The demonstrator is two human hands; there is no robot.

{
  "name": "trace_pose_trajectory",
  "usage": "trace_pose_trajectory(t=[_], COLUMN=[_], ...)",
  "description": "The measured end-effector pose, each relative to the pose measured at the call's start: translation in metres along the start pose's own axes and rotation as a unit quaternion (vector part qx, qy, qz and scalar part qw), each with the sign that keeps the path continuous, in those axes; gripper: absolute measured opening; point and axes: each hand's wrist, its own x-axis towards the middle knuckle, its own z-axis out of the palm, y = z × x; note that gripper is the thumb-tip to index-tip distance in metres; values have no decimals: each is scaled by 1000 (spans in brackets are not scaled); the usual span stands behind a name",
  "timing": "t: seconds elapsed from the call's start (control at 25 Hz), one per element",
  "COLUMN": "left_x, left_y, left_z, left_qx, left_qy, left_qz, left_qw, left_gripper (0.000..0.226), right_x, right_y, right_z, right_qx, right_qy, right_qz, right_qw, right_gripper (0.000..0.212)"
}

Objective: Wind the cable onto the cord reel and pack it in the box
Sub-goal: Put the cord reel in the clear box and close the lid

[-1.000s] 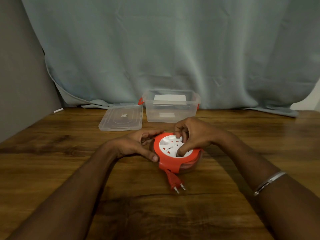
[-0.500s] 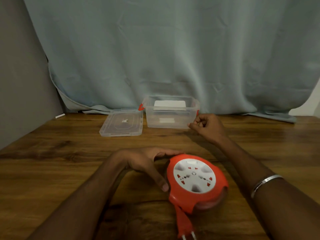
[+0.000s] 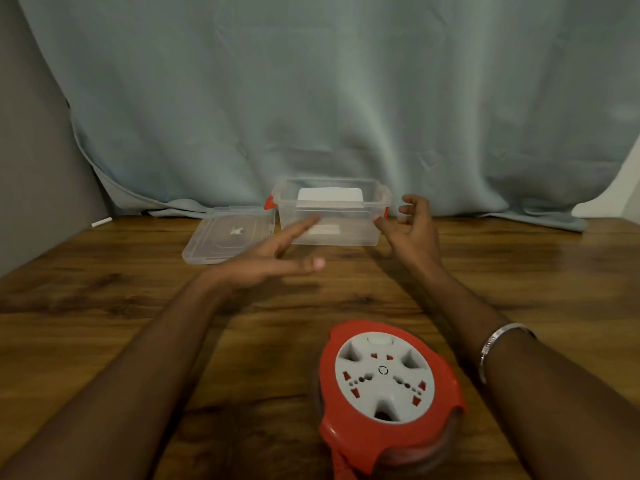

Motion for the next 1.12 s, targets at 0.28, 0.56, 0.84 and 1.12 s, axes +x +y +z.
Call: trace_pose_trajectory(t=[0.28, 0.56, 0.84, 1.12], left_x=[65, 69, 10, -68], left_y=[-26, -32, -1, -15], left_z=[-1, 1, 6, 35], left_qx=[-160, -200, -73, -128], left_qy=[274, 255, 271, 196], left_qz=[-103, -66, 19, 2], left_qw=[943, 944, 959, 972], left_gripper=[59, 36, 48, 66], right_x=[3, 3, -37, -120], right_y=[-1, -7, -44, -57], right_z=[17, 8, -38, -76], right_qx=[207, 222, 142, 180], right_qy=[-136, -66, 34, 1], right_qz=[120, 117, 82, 127], right_qw=[962, 966, 986, 975], right_gripper=[81, 61, 58, 48])
